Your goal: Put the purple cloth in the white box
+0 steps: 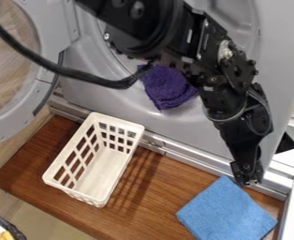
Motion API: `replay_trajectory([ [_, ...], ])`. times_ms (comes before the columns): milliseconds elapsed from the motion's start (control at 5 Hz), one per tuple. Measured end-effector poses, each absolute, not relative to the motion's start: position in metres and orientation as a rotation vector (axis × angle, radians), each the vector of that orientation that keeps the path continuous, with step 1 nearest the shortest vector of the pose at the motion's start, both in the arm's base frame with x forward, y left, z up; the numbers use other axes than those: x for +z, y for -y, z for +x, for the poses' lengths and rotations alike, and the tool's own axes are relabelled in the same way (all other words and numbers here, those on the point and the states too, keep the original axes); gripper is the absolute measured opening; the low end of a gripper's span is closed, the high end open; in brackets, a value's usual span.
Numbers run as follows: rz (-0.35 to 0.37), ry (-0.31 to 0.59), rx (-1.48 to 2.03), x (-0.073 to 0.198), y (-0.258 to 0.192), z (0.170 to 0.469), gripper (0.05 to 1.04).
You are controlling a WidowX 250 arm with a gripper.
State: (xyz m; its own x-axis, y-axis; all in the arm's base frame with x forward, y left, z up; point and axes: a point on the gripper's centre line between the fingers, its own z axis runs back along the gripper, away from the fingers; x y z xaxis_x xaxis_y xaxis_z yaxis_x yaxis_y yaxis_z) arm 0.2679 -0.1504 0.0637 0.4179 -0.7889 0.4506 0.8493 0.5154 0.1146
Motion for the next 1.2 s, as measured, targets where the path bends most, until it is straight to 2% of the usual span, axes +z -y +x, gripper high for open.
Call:
replay_trajectory([
  [200,-0.142,0.456,-1.03,0.056,0.149,0.265,0.998],
  [400,-0.113,0.45,-0.972,0.058,0.125,0.267,0.998],
  [800,-0.058,0.488,-0.867,0.082,0.086,0.28,0.998],
  [1200,-0.018,0.526,-0.75,0.103,0.041,0.305,0.998],
])
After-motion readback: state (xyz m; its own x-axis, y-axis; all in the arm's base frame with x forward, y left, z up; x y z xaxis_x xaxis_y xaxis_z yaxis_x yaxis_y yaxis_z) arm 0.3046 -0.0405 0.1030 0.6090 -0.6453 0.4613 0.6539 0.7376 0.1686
